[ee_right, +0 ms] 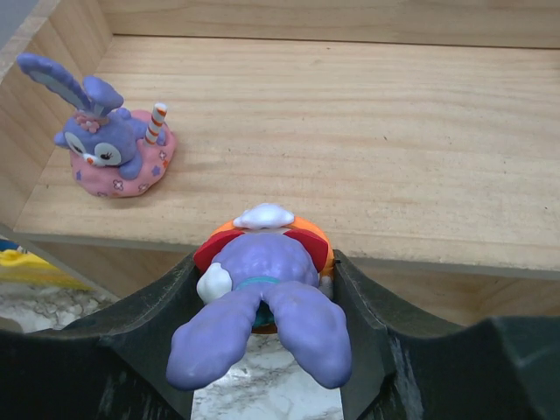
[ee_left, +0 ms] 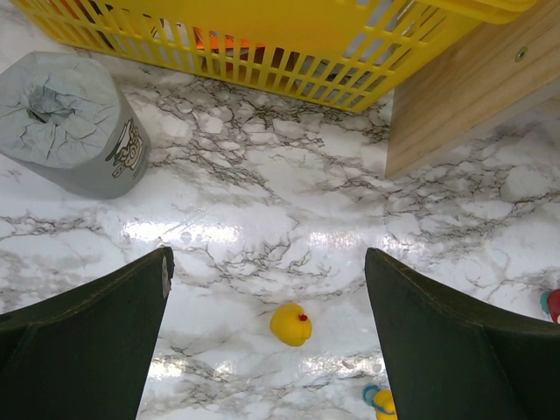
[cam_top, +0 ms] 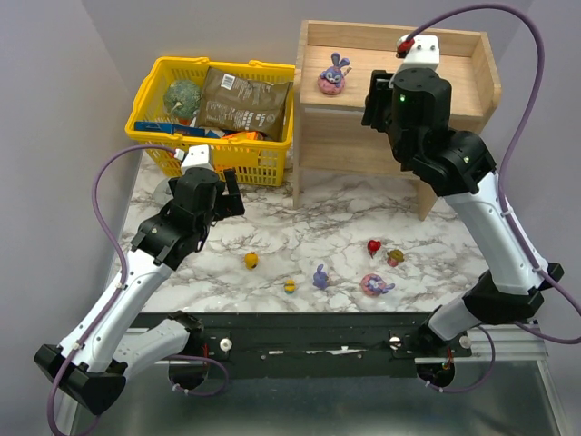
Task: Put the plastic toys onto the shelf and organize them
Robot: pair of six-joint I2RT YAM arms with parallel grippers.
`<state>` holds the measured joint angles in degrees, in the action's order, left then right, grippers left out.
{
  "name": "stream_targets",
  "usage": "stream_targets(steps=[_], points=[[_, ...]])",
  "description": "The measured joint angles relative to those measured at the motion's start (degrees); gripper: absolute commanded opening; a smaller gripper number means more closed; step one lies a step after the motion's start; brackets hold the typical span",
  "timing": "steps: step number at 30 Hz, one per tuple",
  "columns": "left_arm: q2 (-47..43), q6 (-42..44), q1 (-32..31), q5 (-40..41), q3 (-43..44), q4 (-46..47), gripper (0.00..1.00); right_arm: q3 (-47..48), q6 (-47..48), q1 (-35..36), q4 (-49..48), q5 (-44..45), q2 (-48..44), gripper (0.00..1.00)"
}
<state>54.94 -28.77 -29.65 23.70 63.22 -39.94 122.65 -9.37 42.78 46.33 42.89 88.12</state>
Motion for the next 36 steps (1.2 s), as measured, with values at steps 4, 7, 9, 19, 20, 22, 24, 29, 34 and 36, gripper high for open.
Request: stream_targets(steps=[4,7,9,19,20,22,24,29,34,36], points=[[0.00,-0.02,0.20,-0.17,0.00,0.02,0.99,0.63,0.09,-1.01,-0.39,-1.22,1.29,0.18],[0.11,-0.02,0.39,-0.22,0.00,0.04,0.99,0.79,0.09,-1.70,-0.44,-2.23,2.21,0.20],[0.28,-0.02,0.46,-0.26,0.00,0.04,0.99,0.85,0.04,-2.03,-0.79,-2.64,2.64,0.20],[0.94,0.00,0.98,-0.48,0.00,0.07,0.99,1.60,-0.24,-4.31,-1.79,-5.75,3.37,0.36],[0.98,0.00,1.07,-0.50,0.00,0.07,0.99,1.84,-0.26,-4.59,-1.81,-6.05,3.54,0.36],[1.11,-0.02,1.16,-0.55,0.00,0.07,0.99,2.23,-0.59,-5.07,-1.95,-6.54,3.93,0.37],[1.29,0.00,1.16,-0.63,0.00,0.09,0.99,2.97,-0.87,-5.51,-1.95,-6.84,4.52,0.37],[1.81,0.00,1.31,-0.83,0.00,0.20,0.99,4.72,-1.40,-6.40,-2.03,-7.19,6.25,0.37],[2.19,0.02,1.57,-1.05,0.00,0.59,0.99,5.55,-1.84,-6.93,-1.99,-7.80,6.93,0.39],[2.32,0.02,1.57,-1.20,0.00,0.72,0.99,5.75,-2.03,-7.15,-2.05,-7.93,7.21,0.41]])
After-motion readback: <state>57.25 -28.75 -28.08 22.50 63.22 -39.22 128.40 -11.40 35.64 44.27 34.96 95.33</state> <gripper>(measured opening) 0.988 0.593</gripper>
